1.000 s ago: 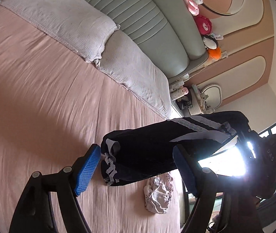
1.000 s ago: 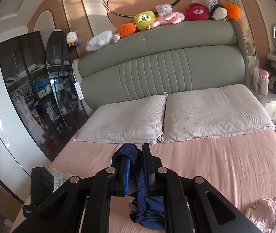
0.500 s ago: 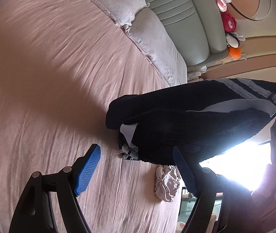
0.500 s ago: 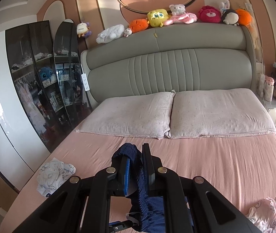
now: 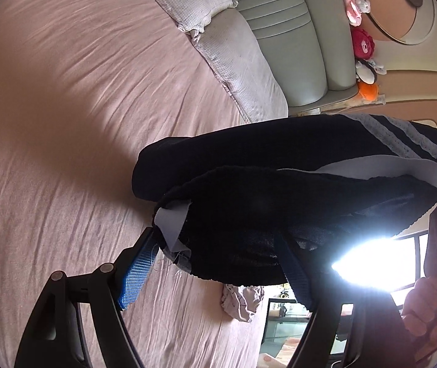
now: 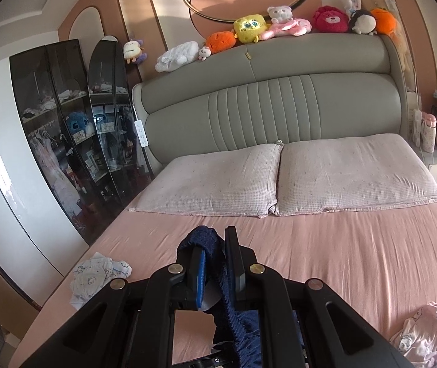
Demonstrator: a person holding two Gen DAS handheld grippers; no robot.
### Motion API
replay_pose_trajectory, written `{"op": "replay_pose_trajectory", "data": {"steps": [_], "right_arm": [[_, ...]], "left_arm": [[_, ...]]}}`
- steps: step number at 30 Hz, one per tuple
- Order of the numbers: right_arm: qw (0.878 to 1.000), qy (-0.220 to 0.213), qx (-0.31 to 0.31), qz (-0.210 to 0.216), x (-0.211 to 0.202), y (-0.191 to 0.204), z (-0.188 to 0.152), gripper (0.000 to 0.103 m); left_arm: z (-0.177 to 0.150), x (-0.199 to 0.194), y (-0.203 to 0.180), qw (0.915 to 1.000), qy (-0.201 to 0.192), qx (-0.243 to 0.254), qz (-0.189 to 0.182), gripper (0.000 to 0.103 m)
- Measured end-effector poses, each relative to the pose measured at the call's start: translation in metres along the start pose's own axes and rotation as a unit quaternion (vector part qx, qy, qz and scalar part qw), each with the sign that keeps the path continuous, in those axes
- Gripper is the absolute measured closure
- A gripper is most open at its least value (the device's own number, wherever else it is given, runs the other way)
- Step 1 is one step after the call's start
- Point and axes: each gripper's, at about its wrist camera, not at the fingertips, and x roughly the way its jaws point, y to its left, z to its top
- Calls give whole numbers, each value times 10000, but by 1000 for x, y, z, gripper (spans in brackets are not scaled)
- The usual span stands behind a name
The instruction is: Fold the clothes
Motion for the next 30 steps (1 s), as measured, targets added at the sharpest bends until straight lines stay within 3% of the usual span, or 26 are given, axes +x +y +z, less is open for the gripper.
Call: {"op": "replay_pose_trajectory", "data": {"steps": [6,11,13,14,17,26,30], "right_arm": [[9997,-63,150,162,-4,6,2,94],[9995,-198,112,208,-12,13,5,94],[9996,-252,52,152,-15,15,6,94],[9996,-255,36,113,-16,15,6,94],[9997,-197,68,83,-14,13,5,94],[9975,-147,-259,-641,-9,8,-3,94],[9939,-82,-300,-1061,-9,1,-7,94]], "left_arm": [[-15,18,15,9990,265,-354,103,27],[-22,22,19,9994,205,-244,149,27],[-22,18,17,9995,124,-137,249,52],[-21,15,16,9993,78,-61,360,77],[-18,6,13,9975,-59,168,690,87],[-7,-23,3,9811,-470,850,1673,88],[15,-57,-2,9754,-901,960,1769,88]]}}
